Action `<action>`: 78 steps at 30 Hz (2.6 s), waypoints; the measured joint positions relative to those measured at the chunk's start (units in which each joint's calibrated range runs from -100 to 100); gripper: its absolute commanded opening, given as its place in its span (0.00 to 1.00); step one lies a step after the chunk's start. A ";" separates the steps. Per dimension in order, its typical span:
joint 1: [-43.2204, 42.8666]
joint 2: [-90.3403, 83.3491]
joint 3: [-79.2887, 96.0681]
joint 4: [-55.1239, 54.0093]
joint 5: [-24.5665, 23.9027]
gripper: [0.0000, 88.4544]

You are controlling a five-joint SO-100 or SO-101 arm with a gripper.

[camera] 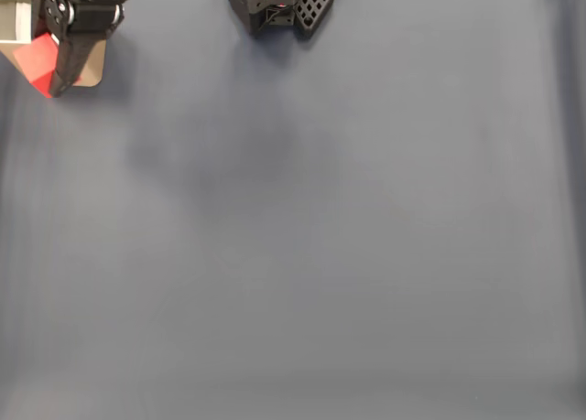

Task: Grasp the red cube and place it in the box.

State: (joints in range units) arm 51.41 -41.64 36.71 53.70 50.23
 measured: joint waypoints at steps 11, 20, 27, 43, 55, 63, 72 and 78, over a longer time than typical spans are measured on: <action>4.90 -0.52 1.99 -1.91 0.00 0.00; 8.23 -2.95 6.15 -3.10 -0.10 0.00; 10.68 -5.56 9.40 -3.26 -0.10 0.00; 15.58 -6.25 10.67 -5.33 -1.17 0.00; 16.62 -4.17 10.67 -8.27 -1.71 0.00; 17.06 -3.99 10.67 -8.91 -1.71 0.00; 18.10 -3.99 10.94 -8.91 -1.71 0.00; 18.10 -4.08 12.39 -8.91 -1.32 0.00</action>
State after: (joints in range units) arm 69.51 -45.72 49.10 44.79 48.91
